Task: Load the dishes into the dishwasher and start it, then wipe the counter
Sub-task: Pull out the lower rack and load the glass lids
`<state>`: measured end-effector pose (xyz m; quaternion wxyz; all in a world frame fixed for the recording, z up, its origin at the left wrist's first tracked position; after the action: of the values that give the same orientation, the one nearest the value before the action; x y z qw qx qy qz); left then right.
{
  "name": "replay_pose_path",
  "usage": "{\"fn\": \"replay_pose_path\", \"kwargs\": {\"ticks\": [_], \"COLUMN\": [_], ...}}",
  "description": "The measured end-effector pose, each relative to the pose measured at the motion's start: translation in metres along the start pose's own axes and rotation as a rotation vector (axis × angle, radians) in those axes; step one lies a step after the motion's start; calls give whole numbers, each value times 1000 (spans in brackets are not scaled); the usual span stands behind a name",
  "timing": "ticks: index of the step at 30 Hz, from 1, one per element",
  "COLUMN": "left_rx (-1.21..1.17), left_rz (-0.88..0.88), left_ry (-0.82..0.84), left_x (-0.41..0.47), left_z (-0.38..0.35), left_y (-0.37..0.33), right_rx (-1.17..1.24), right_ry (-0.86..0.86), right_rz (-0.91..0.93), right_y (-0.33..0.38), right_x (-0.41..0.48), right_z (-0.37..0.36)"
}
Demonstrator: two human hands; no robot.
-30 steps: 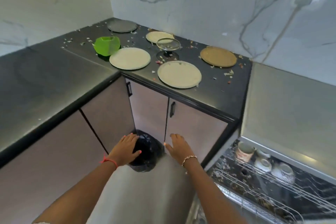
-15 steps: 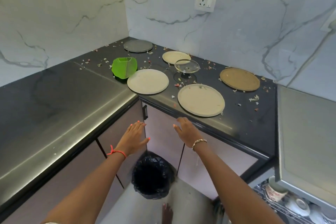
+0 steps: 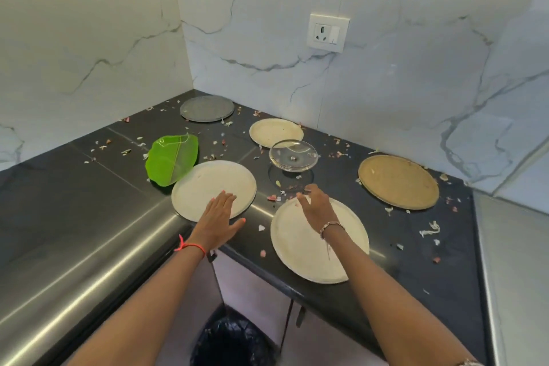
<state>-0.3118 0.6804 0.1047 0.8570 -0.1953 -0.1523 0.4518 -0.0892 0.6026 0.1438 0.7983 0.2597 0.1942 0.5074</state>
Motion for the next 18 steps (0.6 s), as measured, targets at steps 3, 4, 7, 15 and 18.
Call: {"fn": "replay_pose_path", "kwargs": {"ticks": [3, 4, 7, 15, 18], "left_rx": [33, 42, 43, 77, 104], "left_rz": [9, 17, 37, -15, -43], "left_ry": [26, 38, 73, 153, 204], "left_x": [33, 41, 69, 135, 160], "left_z": [-4, -6, -11, -15, -16], "left_y": [0, 1, 3, 14, 18], "right_rx": [140, 179, 281, 440, 544], "right_ry": [-11, -8, 7, -25, -15], "right_rz": [-122, -151, -239, -399, -478], "right_y": [-5, -6, -12, -30, -33], "right_x": [32, 41, 67, 127, 150], "right_z": [5, 5, 6, 5, -1]}}
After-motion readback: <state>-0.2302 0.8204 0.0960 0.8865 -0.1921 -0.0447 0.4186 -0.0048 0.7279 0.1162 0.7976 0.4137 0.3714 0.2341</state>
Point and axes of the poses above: each hand's wrist, its own x-axis towards the middle knuckle, its own z-axis out of the back of the hand, y = z × x, the point moved 3 cm from there along x, towards the middle knuckle, and after that the axes turned 8 degrees about -x, right-handed, at the moved point
